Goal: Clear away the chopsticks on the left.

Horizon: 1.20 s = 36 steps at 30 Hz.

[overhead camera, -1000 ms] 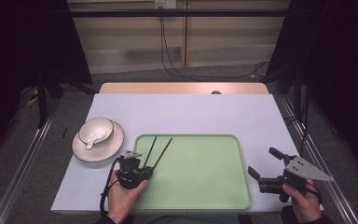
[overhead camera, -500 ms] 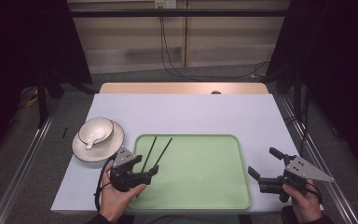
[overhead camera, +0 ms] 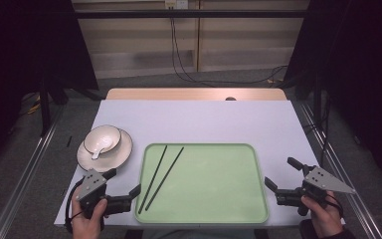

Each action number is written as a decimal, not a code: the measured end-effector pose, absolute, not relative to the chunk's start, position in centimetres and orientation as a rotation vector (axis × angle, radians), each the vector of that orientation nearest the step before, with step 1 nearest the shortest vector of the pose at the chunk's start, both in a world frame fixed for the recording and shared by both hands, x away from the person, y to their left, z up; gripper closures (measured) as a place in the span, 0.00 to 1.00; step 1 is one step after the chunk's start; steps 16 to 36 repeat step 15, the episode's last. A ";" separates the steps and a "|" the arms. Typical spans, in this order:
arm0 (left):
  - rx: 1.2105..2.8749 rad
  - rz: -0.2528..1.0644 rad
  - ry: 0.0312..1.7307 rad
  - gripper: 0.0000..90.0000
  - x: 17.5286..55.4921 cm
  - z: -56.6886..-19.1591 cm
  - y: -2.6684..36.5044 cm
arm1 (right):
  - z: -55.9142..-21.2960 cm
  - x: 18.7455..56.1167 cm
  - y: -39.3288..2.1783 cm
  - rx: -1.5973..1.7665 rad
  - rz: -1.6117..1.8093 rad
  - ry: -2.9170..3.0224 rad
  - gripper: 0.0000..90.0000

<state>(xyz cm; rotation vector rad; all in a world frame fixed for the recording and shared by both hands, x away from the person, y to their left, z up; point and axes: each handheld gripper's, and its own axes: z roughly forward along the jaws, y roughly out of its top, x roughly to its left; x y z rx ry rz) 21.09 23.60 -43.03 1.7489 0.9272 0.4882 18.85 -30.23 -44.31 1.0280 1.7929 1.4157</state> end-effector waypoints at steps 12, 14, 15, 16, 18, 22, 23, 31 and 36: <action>1.581 0.565 1.020 0.03 19.8 -43.6 27.0 | -44.3 18.8 -30.4 1.033 1.413 1.789 0.00; 1.592 0.535 0.978 0.03 19.9 -43.4 27.3 | -44.3 18.9 -30.4 1.038 1.411 1.787 0.00; 1.599 0.561 0.965 0.02 19.8 -43.4 27.2 | -44.3 18.9 -30.4 1.037 1.412 1.789 0.00; 1.599 0.561 0.965 0.02 19.8 -43.4 27.2 | -44.3 18.9 -30.4 1.037 1.412 1.789 0.00; 1.599 0.561 0.965 0.02 19.8 -43.4 27.2 | -44.3 18.9 -30.4 1.037 1.412 1.789 0.00; 1.599 0.561 0.965 0.02 19.8 -43.4 27.2 | -44.3 18.9 -30.4 1.037 1.412 1.789 0.00; 1.599 0.561 0.965 0.02 19.8 -43.4 27.2 | -44.3 18.9 -30.4 1.037 1.412 1.789 0.00; 1.599 0.561 0.965 0.02 19.8 -43.4 27.2 | -44.3 18.9 -30.4 1.037 1.412 1.789 0.00; 1.599 0.561 0.965 0.02 19.8 -43.4 27.2 | -44.3 18.9 -30.4 1.037 1.412 1.789 0.00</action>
